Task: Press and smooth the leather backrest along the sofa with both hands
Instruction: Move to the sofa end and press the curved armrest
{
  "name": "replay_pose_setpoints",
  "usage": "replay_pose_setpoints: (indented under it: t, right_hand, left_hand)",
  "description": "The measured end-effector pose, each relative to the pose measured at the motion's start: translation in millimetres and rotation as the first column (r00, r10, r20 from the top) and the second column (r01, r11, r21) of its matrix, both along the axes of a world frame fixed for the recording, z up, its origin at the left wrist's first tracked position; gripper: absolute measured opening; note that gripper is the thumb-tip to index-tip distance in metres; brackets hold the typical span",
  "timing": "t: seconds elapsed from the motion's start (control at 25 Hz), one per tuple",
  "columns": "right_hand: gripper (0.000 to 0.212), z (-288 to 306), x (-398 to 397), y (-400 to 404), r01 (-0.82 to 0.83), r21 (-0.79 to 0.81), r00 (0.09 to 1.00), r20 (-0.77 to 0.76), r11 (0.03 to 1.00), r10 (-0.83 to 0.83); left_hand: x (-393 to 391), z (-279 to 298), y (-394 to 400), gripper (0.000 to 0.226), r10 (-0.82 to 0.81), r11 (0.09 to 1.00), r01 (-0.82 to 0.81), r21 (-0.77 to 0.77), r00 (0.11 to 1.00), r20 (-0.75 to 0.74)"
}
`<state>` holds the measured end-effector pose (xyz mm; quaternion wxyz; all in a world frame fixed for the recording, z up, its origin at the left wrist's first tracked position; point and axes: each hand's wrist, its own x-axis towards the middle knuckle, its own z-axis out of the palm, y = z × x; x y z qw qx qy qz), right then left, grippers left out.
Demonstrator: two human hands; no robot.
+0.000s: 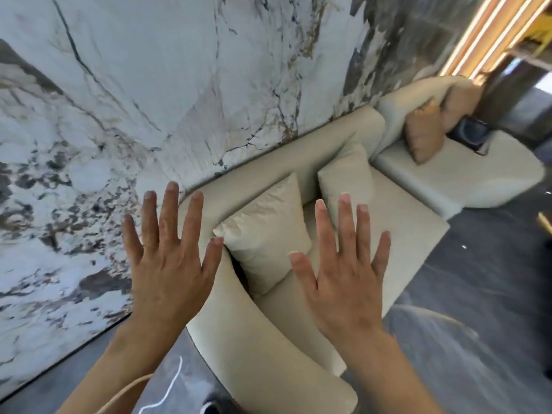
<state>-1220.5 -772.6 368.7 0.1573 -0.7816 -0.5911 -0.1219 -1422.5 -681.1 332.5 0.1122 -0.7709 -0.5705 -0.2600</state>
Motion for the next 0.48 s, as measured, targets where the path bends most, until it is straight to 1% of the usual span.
replay_pose_setpoints:
  t: [0.12,0.24,0.4,0.48]
  right_hand:
    - [0.069,5.8,-0.2,-14.6,0.087,0.054,0.996,-0.007,0.995,-0.087]
    - [0.068,7.5,3.4,-28.3,0.153,0.111,0.988,-0.041,0.982,-0.149]
    - [0.068,10.5,-3.3,-34.1,0.221,0.123,0.975,-0.062,0.967,-0.215]
    - [0.069,11.5,-14.7,-33.7,0.258,0.123,0.966,-0.043,0.958,-0.255]
  left_hand:
    - [11.5,5.9,-4.8,0.067,-0.104,0.994,0.104,0.021,0.995,0.002]
    - [18.8,17.1,-14.8,0.068,-0.167,0.985,0.168,0.035,0.985,-0.046]
    - [15.7,27.9,-22.6,0.068,-0.219,0.975,0.221,0.020,0.973,-0.070]
    - [7.4,29.0,-15.1,0.069,-0.258,0.966,0.259,0.013,0.964,-0.068]
